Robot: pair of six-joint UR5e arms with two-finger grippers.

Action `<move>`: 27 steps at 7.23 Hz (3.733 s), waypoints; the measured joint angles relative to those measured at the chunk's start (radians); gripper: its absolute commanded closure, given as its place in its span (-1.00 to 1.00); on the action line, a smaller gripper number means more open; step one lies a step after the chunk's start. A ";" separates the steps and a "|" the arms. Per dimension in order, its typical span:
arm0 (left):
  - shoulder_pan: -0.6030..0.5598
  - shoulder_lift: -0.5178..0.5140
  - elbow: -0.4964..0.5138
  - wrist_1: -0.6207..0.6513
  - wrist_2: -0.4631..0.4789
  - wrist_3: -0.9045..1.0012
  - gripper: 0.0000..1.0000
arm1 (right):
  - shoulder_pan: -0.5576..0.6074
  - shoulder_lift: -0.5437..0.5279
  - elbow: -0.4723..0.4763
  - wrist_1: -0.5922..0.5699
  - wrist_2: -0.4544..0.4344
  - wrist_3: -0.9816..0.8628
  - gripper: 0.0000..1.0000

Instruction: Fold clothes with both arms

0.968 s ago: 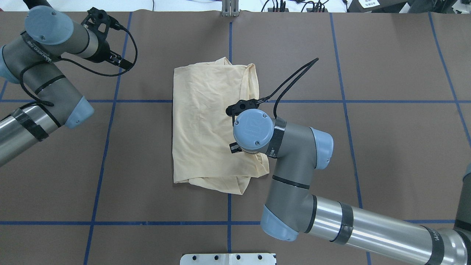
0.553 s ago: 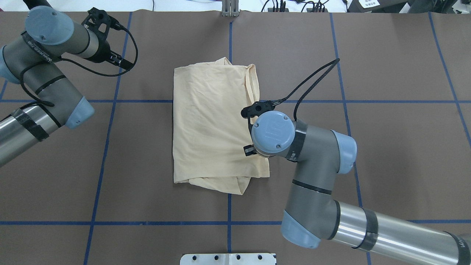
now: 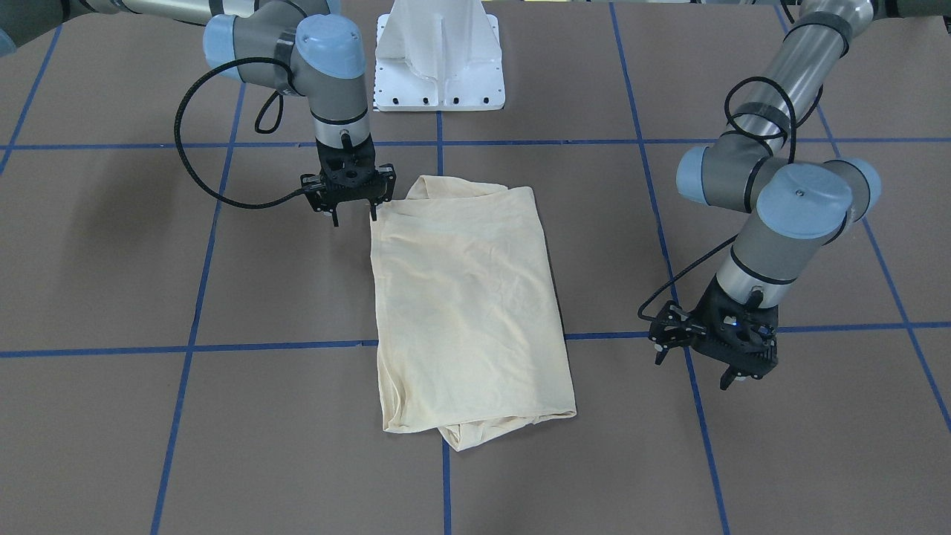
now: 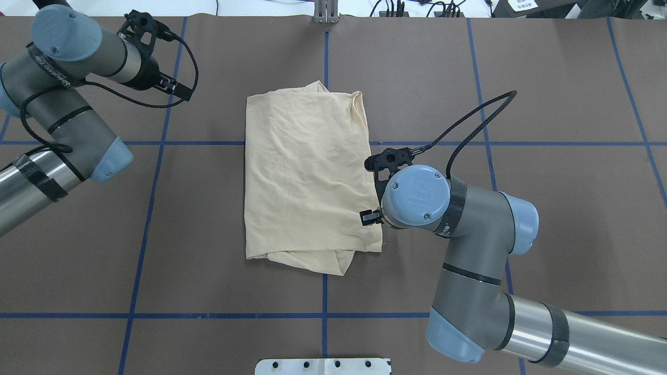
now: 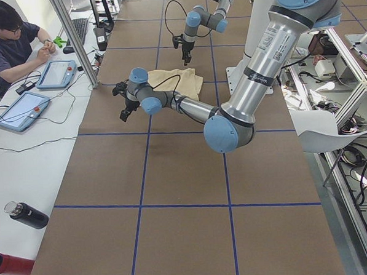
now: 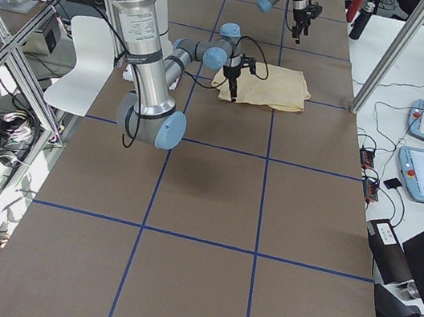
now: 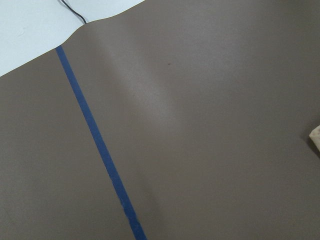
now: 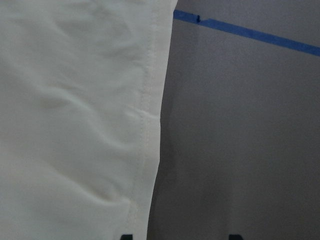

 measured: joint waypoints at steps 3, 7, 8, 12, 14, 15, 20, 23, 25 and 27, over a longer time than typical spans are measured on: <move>0.156 0.177 -0.308 0.005 -0.036 -0.357 -1.00 | 0.002 -0.079 0.111 0.039 0.025 0.142 -1.00; 0.474 0.239 -0.441 0.004 0.153 -0.786 -0.50 | 0.002 -0.199 0.154 0.225 0.059 0.223 -1.00; 0.502 0.230 -0.436 0.004 0.176 -0.824 -0.27 | 0.001 -0.200 0.153 0.228 0.060 0.225 -1.00; 0.525 0.181 -0.383 0.006 0.184 -0.845 -0.27 | -0.003 -0.198 0.149 0.228 0.059 0.226 -1.00; 0.540 0.181 -0.372 0.006 0.185 -0.843 -0.27 | -0.004 -0.198 0.148 0.228 0.059 0.226 -1.00; 0.544 0.182 -0.369 0.006 0.184 -0.842 -0.16 | -0.004 -0.198 0.148 0.228 0.059 0.226 -1.00; 0.546 0.180 -0.369 0.007 0.181 -0.843 1.00 | -0.024 -0.184 0.140 0.226 0.054 0.286 -0.91; 0.546 0.183 -0.375 0.007 0.180 -0.840 1.00 | -0.068 -0.101 0.067 0.216 0.046 0.614 -0.72; 0.546 0.184 -0.380 0.007 0.180 -0.840 1.00 | -0.077 -0.015 -0.027 0.212 0.033 0.818 -0.53; 0.546 0.183 -0.382 0.007 0.180 -0.841 1.00 | -0.081 0.043 -0.092 0.187 0.020 0.950 -0.50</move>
